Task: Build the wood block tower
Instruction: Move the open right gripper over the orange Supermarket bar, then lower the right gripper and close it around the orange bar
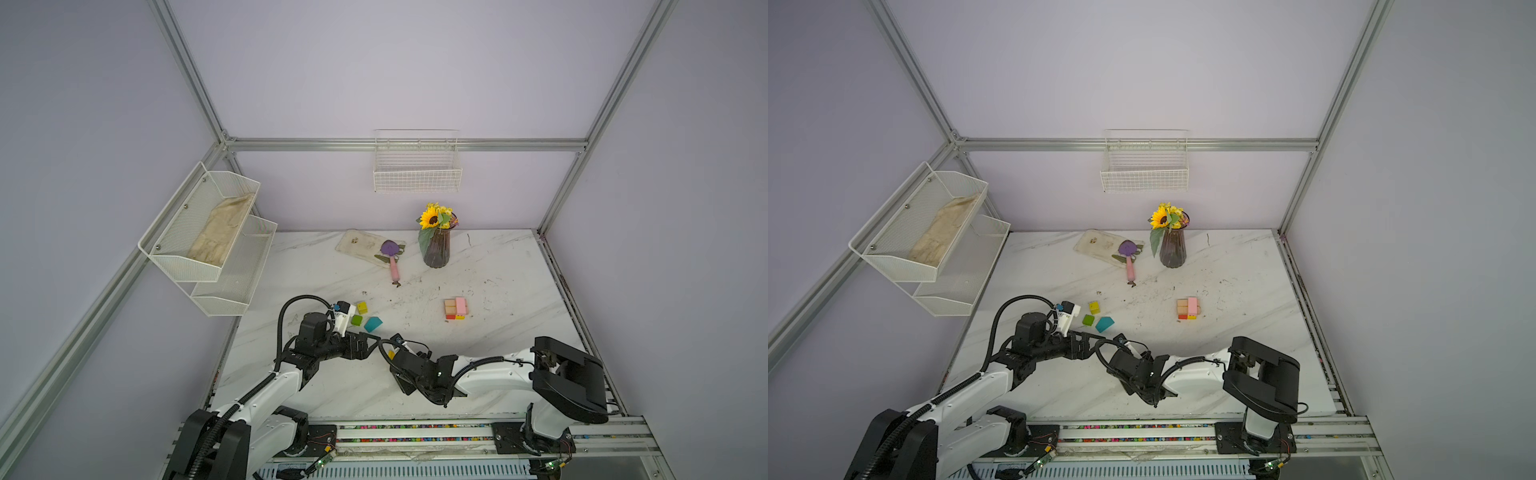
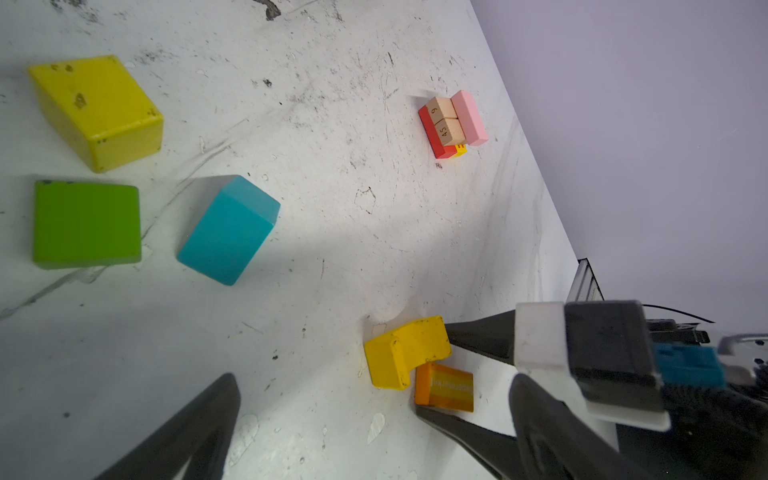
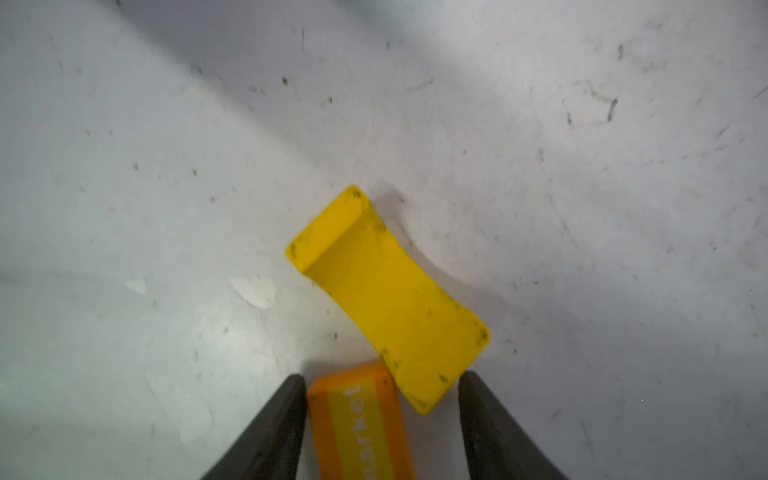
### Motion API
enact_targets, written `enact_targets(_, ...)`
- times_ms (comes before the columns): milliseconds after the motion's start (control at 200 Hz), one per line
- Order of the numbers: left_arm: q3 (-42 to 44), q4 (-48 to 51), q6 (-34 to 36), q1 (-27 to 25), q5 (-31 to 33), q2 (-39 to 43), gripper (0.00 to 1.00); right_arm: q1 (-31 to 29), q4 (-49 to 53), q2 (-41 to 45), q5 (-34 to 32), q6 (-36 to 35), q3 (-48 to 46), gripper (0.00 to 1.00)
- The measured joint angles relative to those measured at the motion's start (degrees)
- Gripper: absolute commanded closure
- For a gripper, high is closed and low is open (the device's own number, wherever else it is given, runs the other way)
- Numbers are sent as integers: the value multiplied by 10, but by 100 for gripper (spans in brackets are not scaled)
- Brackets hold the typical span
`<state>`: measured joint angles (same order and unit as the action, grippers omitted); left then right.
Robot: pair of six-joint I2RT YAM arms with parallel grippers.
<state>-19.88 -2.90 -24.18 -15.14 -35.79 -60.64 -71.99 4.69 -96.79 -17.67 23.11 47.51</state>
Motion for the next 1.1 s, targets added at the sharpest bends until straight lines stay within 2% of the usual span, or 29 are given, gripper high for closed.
enact_targets(455,0,1,0,0,2,-1,0,-23,42,2,-10,7,20,40)
enact_targets(580,0,0,0,0,2,-3,0,-31,57,2,-13,11,28,46)
enact_targets(830,0,2,0,0,5,-4,0,-35,85,6,-21,24,28,47)
enact_targets(1010,0,2,0,0,5,-5,0,-36,89,16,-23,34,26,61)
enact_targets(1100,0,3,0,0,5,-5,0,-37,99,16,-25,37,26,62)
